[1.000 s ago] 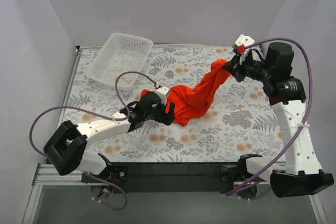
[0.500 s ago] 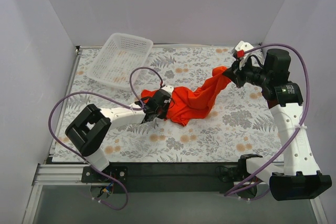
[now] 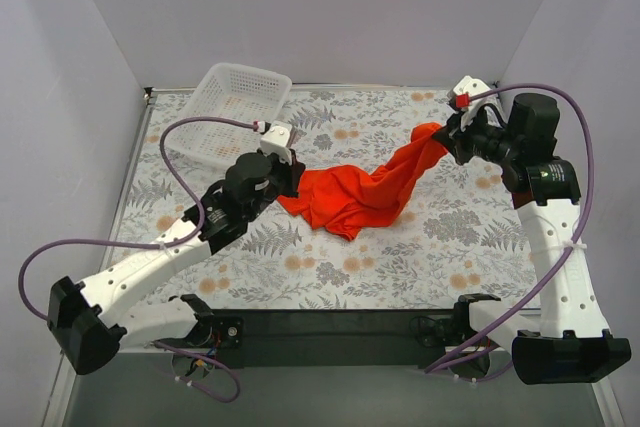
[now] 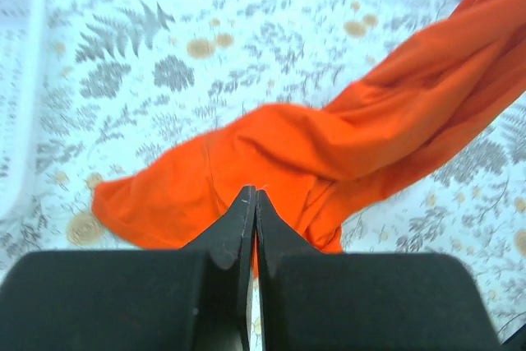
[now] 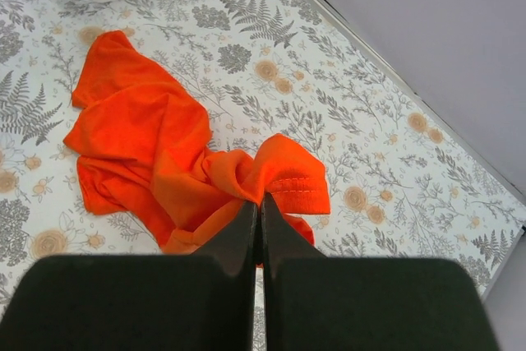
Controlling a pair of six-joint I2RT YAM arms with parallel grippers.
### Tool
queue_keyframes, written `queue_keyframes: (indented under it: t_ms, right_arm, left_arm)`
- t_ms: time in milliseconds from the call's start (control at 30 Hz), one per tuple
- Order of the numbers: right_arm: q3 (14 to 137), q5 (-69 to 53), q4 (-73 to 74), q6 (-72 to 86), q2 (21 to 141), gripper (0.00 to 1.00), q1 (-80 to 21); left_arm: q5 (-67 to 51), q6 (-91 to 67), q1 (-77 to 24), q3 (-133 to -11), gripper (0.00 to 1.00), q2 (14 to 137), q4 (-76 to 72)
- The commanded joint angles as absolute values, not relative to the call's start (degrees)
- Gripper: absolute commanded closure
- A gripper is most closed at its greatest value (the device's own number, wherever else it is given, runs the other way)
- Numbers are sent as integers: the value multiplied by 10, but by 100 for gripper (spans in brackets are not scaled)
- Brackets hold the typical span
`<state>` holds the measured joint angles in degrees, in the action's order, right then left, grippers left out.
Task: Fold and stack the t-shirts
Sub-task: Flatten the tshirt out
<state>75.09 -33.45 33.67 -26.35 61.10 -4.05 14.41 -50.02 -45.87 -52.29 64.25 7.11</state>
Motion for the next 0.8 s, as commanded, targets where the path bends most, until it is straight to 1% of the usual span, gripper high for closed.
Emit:
queue_keyframes:
  t_ms: [0,67,167,233,300,333,400,433,467,533,567,767]
  right_arm:
    - [765,-315,301,-269,603,99,-35]
    - [793,-302,302,-276,599,99,-33]
    - [823,-306,305,-272,597,99,-33]
    - [821,-319,307,-265,597,99,-33]
    - [799,-330,304,-260,595,99,-33]
    - [789,-332,303,-258,595,99,-33]
    - [759,-342,302,-255,592,99,-33]
    - [751,-346,301,-253,592,99,-33]
    - [741,-352,302,-252,591,99,-33]
    - [722,-355,302,-250,590,99,-34]
    - [716,-356,302,-250,591,99,-33]
    - [681,-367,299,-247,592,99,-33]
  left_arm:
    - [166,-475,-454,-566,100,593,99]
    - [166,-466,-454,-603,100,554,105]
    - [164,-464,-454,-642,100,534,122]
    - [151,-487,-454,-645,100,542,156]
    - [136,-514,-454,-622,100,561,182]
    - [121,-546,-454,-607,87,582,195]
    - [113,-589,-454,-551,65,604,191]
    - [113,-625,-453,-535,51,623,184]
    - [110,-640,-452,-508,47,636,176]
    - [98,-660,-447,-497,41,662,155]
    - [88,-682,-444,-494,38,694,151]
    - [44,-722,-410,-493,38,794,102]
